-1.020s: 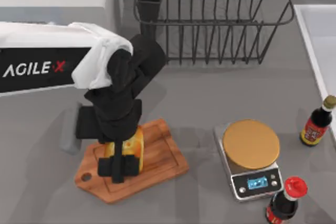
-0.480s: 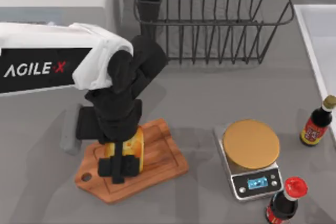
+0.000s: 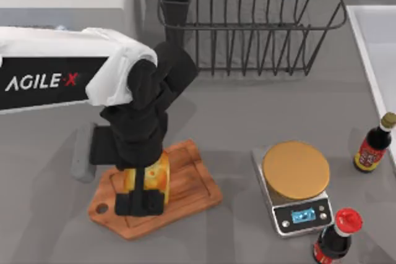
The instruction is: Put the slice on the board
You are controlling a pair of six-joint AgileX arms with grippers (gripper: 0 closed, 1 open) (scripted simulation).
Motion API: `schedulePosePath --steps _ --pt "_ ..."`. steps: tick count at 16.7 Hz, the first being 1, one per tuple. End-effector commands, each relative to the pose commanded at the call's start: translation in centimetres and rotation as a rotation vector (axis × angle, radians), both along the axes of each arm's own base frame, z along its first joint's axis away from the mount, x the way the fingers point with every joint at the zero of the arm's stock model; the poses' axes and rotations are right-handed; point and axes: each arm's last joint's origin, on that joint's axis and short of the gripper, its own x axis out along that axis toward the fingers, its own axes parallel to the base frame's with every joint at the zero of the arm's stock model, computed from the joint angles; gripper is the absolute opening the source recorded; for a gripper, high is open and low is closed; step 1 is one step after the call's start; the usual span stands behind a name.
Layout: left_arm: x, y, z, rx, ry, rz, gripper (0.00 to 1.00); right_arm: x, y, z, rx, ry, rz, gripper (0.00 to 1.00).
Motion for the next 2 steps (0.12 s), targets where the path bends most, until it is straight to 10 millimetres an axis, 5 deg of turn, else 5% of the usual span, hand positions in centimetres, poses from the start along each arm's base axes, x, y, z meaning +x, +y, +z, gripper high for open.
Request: schedulePosePath --steps 2 --pt "0.00 0.00 0.00 0.000 0.000 0.000 1.00 0.00 0.00 0.00 0.000 0.000 0.000 1.00"
